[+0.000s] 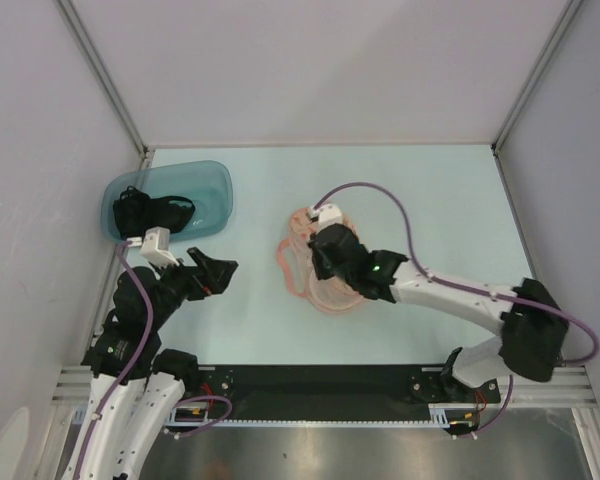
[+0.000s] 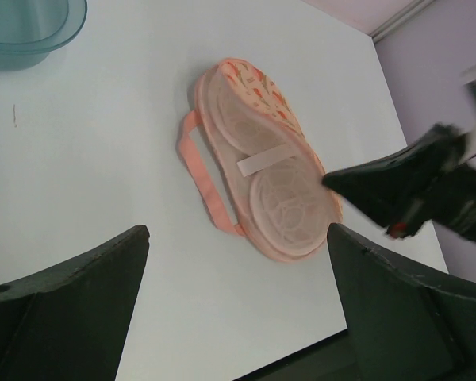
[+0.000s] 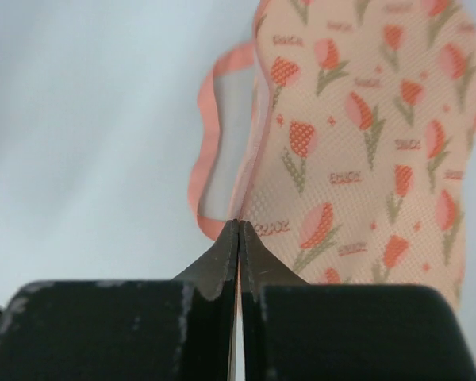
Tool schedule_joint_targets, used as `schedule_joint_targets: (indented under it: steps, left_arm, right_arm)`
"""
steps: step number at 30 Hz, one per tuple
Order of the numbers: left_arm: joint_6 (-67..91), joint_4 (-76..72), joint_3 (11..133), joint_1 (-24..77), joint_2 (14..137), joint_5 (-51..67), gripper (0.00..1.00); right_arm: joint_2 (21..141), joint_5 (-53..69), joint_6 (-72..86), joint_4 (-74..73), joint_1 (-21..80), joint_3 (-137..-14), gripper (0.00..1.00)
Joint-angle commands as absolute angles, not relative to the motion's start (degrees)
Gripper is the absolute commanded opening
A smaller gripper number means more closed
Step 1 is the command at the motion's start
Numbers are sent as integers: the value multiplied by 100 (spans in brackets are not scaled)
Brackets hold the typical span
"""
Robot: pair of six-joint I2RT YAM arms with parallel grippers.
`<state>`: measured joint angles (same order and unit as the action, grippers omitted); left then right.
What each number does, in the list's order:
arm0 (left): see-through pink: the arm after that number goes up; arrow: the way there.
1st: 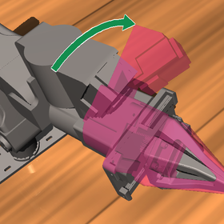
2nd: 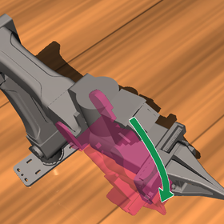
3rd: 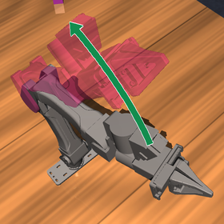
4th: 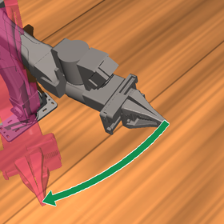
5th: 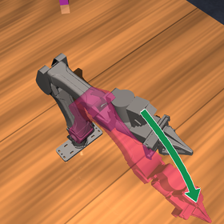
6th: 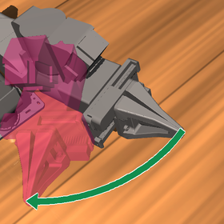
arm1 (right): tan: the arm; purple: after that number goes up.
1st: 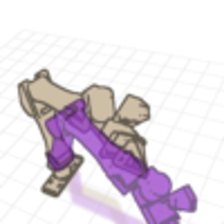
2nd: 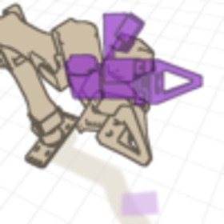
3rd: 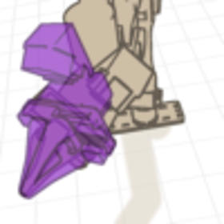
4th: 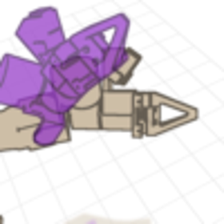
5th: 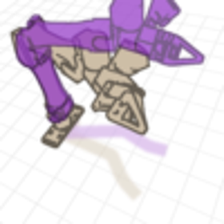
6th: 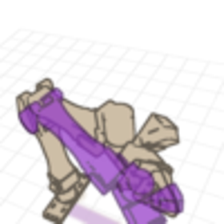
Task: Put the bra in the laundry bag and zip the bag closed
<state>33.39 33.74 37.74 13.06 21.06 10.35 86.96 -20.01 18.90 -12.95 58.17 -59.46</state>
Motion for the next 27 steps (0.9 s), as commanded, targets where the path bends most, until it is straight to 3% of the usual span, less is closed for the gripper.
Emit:
schedule_joint_targets:
  steps: [1, 6, 11, 13, 15, 16, 19, 24, 27]
  left_arm:
    - [3383, 3191, 3877, 1310, 2223, 1204, 100]
    - [3463, 3041, 3718, 1310, 2460, 1660, 99]
    - [3481, 3015, 3639, 1310, 2602, 1837, 97]
    - [3498, 3050, 3656, 1310, 2566, 1670, 97]
    - [3507, 3067, 3709, 1310, 2558, 1522, 98]
    - [3498, 3093, 3831, 1310, 2592, 1425, 98]
    - [3402, 3295, 4251, 1310, 2926, 760, 100]
    - [3059, 3551, 5316, 1003, 4477, -289, 100]
    - [2910, 3375, 5975, 441, 5499, -212, 100]
  right_arm:
    - [7447, -1469, 2618, -1222, 5108, -5785, 0]
    - [6419, -637, 3049, -1257, 3774, -5125, 0]
    - [5854, 640, 3638, -1440, 1298, -3974, 0]
    - [5705, 861, 3604, -1581, 819, -3562, 0]
    - [5643, 792, 3455, -1871, 379, -3402, 14]
    - [5625, 669, 3376, -1976, 334, -3393, 38]
    - [5590, 203, 3015, -2469, 378, -3655, 70]
    - [5695, -1299, 2655, -3172, 1105, -4559, 94]
    - [5958, -1819, 2391, -3261, 1597, -4981, 100]
